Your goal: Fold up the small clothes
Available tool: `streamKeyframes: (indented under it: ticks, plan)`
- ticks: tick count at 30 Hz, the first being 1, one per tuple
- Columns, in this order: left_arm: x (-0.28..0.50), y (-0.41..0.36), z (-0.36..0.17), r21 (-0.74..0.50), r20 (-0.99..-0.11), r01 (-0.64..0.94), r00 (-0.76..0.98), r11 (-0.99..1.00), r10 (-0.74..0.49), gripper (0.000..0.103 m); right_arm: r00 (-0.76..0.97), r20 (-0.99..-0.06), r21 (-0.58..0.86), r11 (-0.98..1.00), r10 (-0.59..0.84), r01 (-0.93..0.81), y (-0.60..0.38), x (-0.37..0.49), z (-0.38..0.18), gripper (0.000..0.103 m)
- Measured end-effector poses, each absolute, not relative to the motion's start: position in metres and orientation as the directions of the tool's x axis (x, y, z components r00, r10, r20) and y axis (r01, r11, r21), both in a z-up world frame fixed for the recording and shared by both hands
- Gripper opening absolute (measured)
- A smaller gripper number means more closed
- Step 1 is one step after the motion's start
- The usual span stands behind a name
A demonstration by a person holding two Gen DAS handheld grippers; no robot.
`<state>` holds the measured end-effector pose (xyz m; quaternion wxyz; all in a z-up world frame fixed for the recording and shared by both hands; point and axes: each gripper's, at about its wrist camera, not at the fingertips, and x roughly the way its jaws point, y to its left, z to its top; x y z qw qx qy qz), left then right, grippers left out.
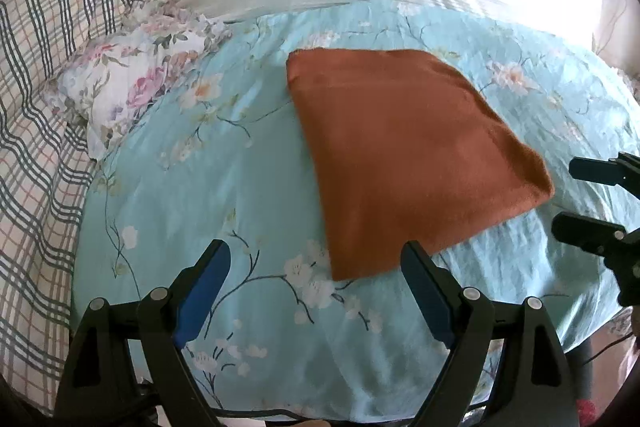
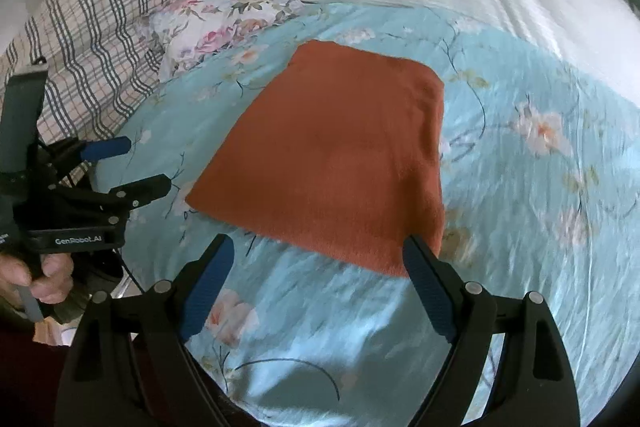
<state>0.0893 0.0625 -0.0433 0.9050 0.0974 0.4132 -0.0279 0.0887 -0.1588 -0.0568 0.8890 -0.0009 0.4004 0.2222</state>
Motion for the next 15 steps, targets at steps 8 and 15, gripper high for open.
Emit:
streamKeyframes:
  ticks: [8,15]
  plan:
    - [0.095,0.065,-0.031,0.123,-0.743,0.115,0.669,0.986,0.014,0.088,0.594,-0.700,0.150,0.895,0.396,-0.420,-0.154,0.097,-0.044,0.087]
    - [0.096,0.062,-0.034,0.122,-0.751,0.119,0.661,0.985,0.013,0.088,0.570,-0.723,0.149,0.893,0.392,-0.425,-0.150,0.098,-0.054,0.087]
